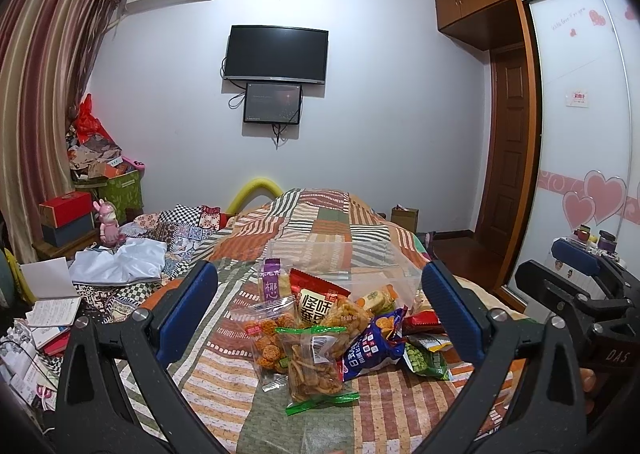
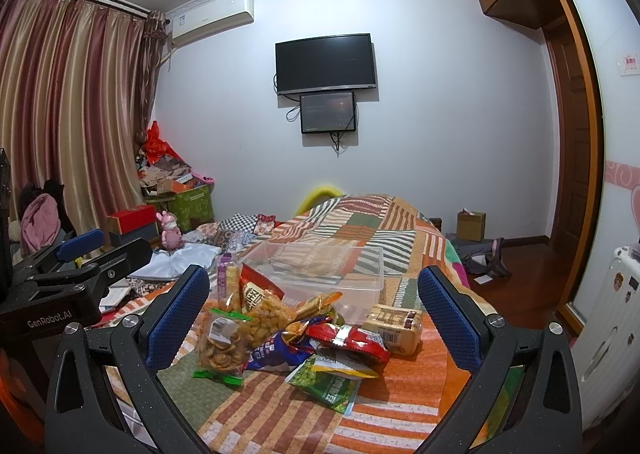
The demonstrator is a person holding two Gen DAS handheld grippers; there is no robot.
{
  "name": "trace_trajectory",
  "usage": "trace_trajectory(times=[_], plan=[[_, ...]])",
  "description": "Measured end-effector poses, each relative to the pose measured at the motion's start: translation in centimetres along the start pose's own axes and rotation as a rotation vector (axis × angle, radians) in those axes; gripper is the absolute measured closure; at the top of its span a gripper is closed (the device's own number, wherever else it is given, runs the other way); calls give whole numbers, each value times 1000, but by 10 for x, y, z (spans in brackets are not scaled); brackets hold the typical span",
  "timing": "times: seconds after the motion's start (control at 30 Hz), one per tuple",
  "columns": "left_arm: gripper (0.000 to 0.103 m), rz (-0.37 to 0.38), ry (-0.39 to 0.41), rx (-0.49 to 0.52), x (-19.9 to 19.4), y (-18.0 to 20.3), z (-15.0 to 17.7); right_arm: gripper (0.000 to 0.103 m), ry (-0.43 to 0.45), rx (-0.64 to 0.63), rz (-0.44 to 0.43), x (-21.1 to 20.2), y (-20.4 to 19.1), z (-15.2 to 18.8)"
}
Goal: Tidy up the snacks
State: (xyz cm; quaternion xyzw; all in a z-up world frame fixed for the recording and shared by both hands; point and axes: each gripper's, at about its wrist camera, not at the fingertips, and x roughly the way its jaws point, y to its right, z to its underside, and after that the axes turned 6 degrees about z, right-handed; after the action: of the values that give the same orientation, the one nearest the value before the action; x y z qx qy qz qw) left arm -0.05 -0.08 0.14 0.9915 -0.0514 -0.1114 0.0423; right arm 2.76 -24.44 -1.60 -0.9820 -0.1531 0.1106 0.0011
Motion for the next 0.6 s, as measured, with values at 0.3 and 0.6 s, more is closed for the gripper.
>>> trace_trajectory(times=[0.3, 0.6], plan=[[0, -5, 0, 6, -1, 1, 3, 0, 3, -2, 1, -2, -1, -1], [0, -3, 0, 6, -1, 1, 3, 0, 5, -2, -9, -1, -2, 1]])
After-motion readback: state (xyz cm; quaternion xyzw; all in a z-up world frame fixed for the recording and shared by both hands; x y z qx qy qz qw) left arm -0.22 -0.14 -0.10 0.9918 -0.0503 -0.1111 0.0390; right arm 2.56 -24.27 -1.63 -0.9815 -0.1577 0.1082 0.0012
